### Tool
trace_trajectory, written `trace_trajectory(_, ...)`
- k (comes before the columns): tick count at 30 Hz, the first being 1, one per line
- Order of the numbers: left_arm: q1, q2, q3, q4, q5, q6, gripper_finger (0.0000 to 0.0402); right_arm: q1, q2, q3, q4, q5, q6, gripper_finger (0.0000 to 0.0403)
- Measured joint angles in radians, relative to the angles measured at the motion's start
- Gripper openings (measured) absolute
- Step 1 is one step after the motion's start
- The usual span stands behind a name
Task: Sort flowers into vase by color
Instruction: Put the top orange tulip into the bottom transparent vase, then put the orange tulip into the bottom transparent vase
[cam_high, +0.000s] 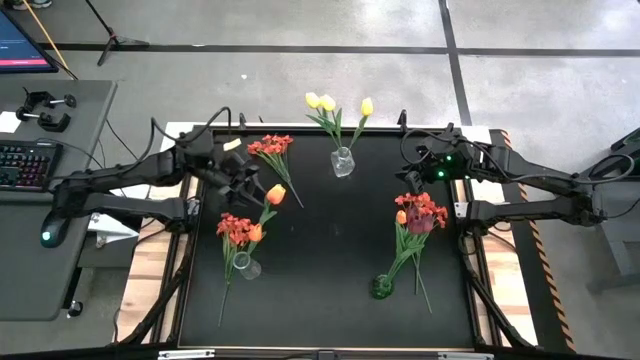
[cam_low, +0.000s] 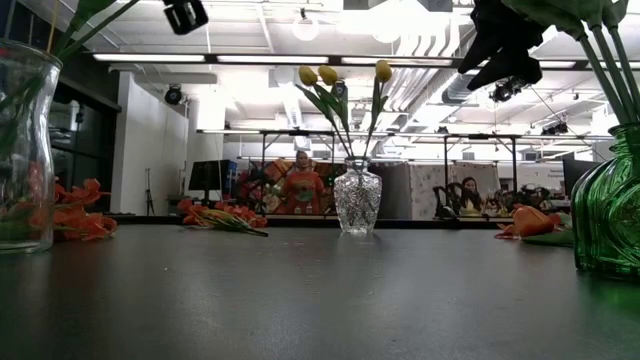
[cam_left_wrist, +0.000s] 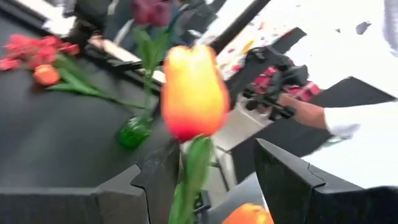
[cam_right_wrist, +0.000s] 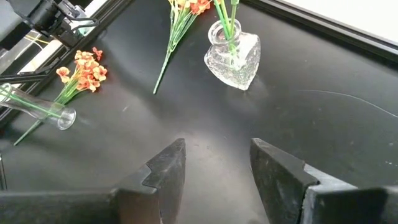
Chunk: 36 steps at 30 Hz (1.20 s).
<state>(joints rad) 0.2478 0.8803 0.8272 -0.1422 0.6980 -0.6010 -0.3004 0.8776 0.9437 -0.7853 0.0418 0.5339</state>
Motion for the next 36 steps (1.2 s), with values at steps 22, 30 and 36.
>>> trace_trajectory(22, 0.0, -0.053, -0.001, 0.096, 0.276, -0.203, 0.0193, 0.0, 0.0, 0.0, 0.0, -0.001, 0.015, 0.0169)
trace_trajectory(30, 0.0, -0.153, -0.001, 0.078, 0.276, -0.255, 0.0193, 0.0, 0.0, 0.0, 0.0, -0.001, 0.018, 0.0169)
trace_trajectory(36, 0.002, -0.16, -0.001, 0.072, 0.178, -0.212, 0.0193, 0.0, 0.0, 0.0, 0.0, 0.0, 0.002, 0.0169)
